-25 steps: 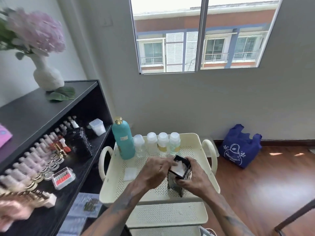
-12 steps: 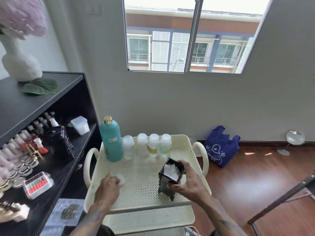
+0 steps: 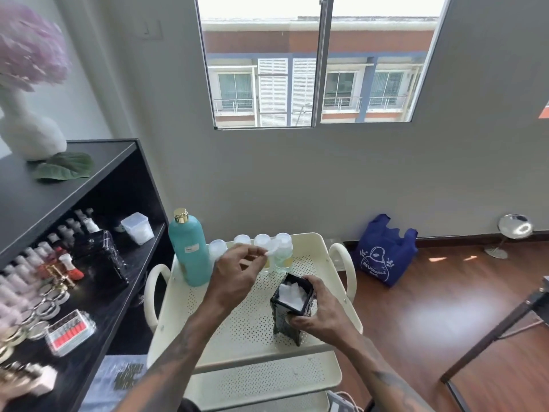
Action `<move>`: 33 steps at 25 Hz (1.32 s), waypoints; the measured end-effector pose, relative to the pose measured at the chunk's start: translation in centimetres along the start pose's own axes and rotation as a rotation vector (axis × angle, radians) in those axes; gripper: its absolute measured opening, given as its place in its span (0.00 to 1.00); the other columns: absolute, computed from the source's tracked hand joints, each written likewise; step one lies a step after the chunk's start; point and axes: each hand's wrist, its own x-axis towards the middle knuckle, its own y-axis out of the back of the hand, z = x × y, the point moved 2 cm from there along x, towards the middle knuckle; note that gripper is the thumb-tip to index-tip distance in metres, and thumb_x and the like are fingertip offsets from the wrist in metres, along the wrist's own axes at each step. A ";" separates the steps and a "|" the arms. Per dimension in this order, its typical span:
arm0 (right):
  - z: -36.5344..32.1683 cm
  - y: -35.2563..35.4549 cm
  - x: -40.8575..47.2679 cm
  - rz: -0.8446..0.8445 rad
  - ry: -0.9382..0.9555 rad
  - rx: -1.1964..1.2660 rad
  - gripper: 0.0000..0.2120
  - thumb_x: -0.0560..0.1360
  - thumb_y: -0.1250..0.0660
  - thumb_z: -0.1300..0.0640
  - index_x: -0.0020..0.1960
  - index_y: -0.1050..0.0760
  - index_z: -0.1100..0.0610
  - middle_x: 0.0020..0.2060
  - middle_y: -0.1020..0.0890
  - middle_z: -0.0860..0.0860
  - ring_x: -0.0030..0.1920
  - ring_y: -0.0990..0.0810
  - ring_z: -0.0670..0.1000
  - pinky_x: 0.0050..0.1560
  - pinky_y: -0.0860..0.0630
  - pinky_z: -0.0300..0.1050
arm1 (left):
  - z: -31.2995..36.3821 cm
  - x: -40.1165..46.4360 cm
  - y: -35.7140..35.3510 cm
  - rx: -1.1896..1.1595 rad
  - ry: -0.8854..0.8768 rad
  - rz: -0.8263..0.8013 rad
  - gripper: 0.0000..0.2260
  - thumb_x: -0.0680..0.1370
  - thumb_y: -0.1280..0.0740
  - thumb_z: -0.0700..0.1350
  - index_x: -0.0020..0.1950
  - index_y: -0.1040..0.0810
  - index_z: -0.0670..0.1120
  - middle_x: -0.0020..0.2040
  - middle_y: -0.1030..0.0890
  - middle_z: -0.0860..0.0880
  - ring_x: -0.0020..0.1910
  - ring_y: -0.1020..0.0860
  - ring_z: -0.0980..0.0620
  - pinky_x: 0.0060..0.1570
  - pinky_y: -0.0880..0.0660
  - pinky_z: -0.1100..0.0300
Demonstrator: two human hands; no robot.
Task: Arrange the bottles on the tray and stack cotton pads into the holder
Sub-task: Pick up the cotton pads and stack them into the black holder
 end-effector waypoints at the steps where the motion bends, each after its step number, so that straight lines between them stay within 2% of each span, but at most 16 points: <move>1: 0.0 0.0 0.0 0.000 0.007 0.006 0.41 0.62 0.22 0.48 0.70 0.38 0.47 0.60 0.25 0.46 0.59 0.25 0.47 0.64 0.29 0.45 | 1.4 0.4 -0.7 0.028 -0.098 -0.026 0.03 0.75 0.27 0.45 0.48 0.16 0.51 0.46 0.18 0.58 0.43 0.19 0.59 0.40 0.23 0.70; 3: -0.1 0.1 -0.1 0.004 0.014 0.027 0.40 0.62 0.22 0.49 0.68 0.37 0.45 0.58 0.24 0.44 0.57 0.24 0.45 0.60 0.27 0.41 | 2.5 0.0 -2.4 0.194 -0.259 -0.129 0.03 0.76 0.28 0.44 0.49 0.16 0.50 0.46 0.18 0.58 0.47 0.22 0.58 0.47 0.25 0.65; 5: -0.2 0.2 -0.2 0.012 0.014 0.050 0.37 0.61 0.23 0.48 0.66 0.36 0.41 0.55 0.24 0.42 0.54 0.23 0.43 0.53 0.27 0.36 | 1.3 -1.4 -4.3 0.467 -0.351 -0.318 0.06 0.78 0.33 0.47 0.50 0.17 0.50 0.47 0.17 0.56 0.50 0.26 0.55 0.53 0.28 0.58; 8: -0.2 0.1 -0.1 0.013 0.034 0.053 0.38 0.62 0.24 0.49 0.67 0.36 0.43 0.56 0.24 0.42 0.54 0.23 0.43 0.52 0.29 0.31 | -1.5 -2.9 -5.7 0.829 -0.310 -0.572 0.18 0.80 0.48 0.53 0.48 0.19 0.50 0.47 0.17 0.55 0.49 0.30 0.55 0.59 0.38 0.53; 12: 0.2 0.0 0.1 0.007 0.036 0.066 0.39 0.62 0.23 0.49 0.68 0.36 0.44 0.56 0.25 0.42 0.53 0.23 0.43 0.52 0.29 0.30 | -1.9 -2.6 -6.3 0.831 -0.204 -0.661 0.31 0.79 0.61 0.56 0.43 0.19 0.49 0.44 0.19 0.54 0.51 0.30 0.56 0.63 0.48 0.51; 15: 0.1 0.0 0.1 -0.001 0.045 0.057 0.38 0.62 0.24 0.47 0.67 0.37 0.43 0.55 0.26 0.41 0.52 0.23 0.40 0.47 0.29 0.27 | -1.5 -2.3 -6.5 0.797 -0.139 -0.721 0.32 0.80 0.62 0.56 0.47 0.18 0.48 0.46 0.18 0.54 0.52 0.30 0.57 0.65 0.50 0.52; 17: 0.1 0.0 0.1 -0.007 0.041 0.055 0.38 0.61 0.24 0.46 0.68 0.37 0.43 0.56 0.26 0.41 0.53 0.23 0.40 0.47 0.29 0.28 | -1.4 -2.3 -6.5 0.781 -0.124 -0.752 0.31 0.80 0.61 0.56 0.50 0.18 0.47 0.48 0.17 0.52 0.53 0.29 0.56 0.65 0.50 0.52; 19: 0.1 0.1 0.1 -0.008 0.029 0.057 0.39 0.61 0.24 0.46 0.68 0.37 0.43 0.56 0.25 0.42 0.53 0.23 0.41 0.49 0.28 0.30 | -1.2 -2.4 -6.1 0.740 -0.156 -0.699 0.29 0.81 0.57 0.56 0.51 0.17 0.48 0.50 0.16 0.52 0.54 0.27 0.57 0.65 0.48 0.53; 21: 0.1 0.1 0.1 -0.010 0.019 0.063 0.40 0.62 0.23 0.48 0.69 0.37 0.44 0.58 0.25 0.43 0.55 0.23 0.43 0.55 0.26 0.35 | -1.1 -2.6 -5.2 0.632 -0.223 -0.543 0.21 0.81 0.48 0.56 0.52 0.17 0.49 0.53 0.15 0.55 0.54 0.24 0.59 0.65 0.39 0.54; 23: 0.2 0.1 0.2 -0.016 0.007 0.041 0.42 0.62 0.22 0.49 0.71 0.39 0.45 0.61 0.26 0.44 0.59 0.25 0.45 0.63 0.27 0.43 | -1.5 -3.0 -4.0 0.478 -0.293 -0.368 0.11 0.79 0.36 0.50 0.55 0.16 0.50 0.54 0.15 0.55 0.53 0.21 0.59 0.60 0.27 0.58; 25: 0.2 0.1 0.2 -0.025 -0.003 0.022 0.43 0.62 0.21 0.50 0.71 0.39 0.45 0.62 0.26 0.45 0.61 0.26 0.46 0.66 0.29 0.46 | -1.9 -3.6 -3.2 0.396 -0.290 -0.254 0.08 0.77 0.31 0.45 0.54 0.16 0.49 0.53 0.16 0.55 0.51 0.20 0.59 0.54 0.22 0.61; 27: 0.1 0.1 0.1 -0.025 -0.004 0.009 0.43 0.62 0.21 0.49 0.71 0.40 0.45 0.63 0.27 0.46 0.62 0.26 0.47 0.66 0.29 0.46 | -2.3 -4.3 -2.9 0.377 -0.190 -0.194 0.06 0.77 0.30 0.46 0.53 0.16 0.51 0.50 0.18 0.57 0.48 0.20 0.60 0.48 0.21 0.62; 30: -0.2 0.0 -0.2 0.010 0.000 -0.010 0.43 0.63 0.22 0.48 0.72 0.40 0.48 0.64 0.27 0.48 0.61 0.27 0.47 0.65 0.30 0.42 | -3.1 -4.8 -3.0 0.248 0.063 -0.174 0.06 0.77 0.30 0.50 0.53 0.16 0.55 0.44 0.19 0.62 0.41 0.20 0.63 0.39 0.23 0.68; 33: -0.7 0.1 -1.0 0.056 0.022 -0.066 0.45 0.64 0.23 0.43 0.73 0.42 0.51 0.65 0.28 0.49 0.62 0.28 0.47 0.64 0.29 0.43 | -3.6 -4.1 -3.2 0.042 0.293 -0.208 0.05 0.76 0.28 0.50 0.51 0.15 0.55 0.39 0.16 0.58 0.37 0.19 0.63 0.34 0.27 0.71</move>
